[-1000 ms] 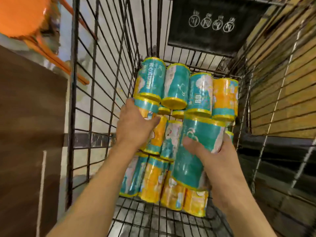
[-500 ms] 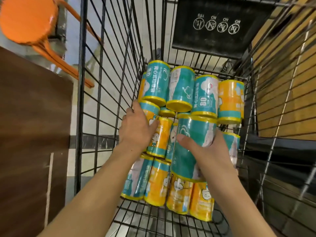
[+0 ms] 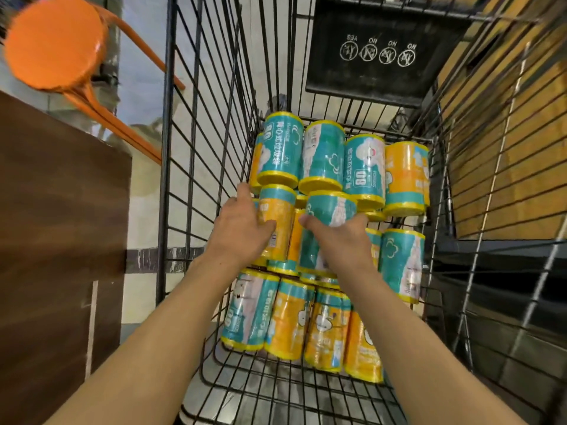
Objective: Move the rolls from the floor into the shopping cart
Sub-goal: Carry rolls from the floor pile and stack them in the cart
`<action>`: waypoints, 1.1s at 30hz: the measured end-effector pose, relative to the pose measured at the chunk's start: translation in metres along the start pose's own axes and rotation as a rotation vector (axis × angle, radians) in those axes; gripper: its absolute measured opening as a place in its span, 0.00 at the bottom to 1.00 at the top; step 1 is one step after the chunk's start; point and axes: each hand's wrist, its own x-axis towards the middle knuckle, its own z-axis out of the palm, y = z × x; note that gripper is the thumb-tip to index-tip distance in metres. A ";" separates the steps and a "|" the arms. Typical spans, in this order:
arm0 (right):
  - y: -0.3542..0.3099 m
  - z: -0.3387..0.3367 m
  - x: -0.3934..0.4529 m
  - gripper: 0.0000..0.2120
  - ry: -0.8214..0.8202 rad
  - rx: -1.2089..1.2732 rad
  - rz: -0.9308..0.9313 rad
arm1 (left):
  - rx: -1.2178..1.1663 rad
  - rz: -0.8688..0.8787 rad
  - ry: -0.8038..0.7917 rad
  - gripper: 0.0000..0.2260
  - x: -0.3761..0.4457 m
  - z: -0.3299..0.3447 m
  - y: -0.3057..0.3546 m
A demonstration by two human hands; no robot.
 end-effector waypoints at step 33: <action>-0.027 -0.251 -0.270 0.25 0.134 -1.117 -0.559 | 0.732 0.641 -0.064 0.26 -0.240 -0.118 0.167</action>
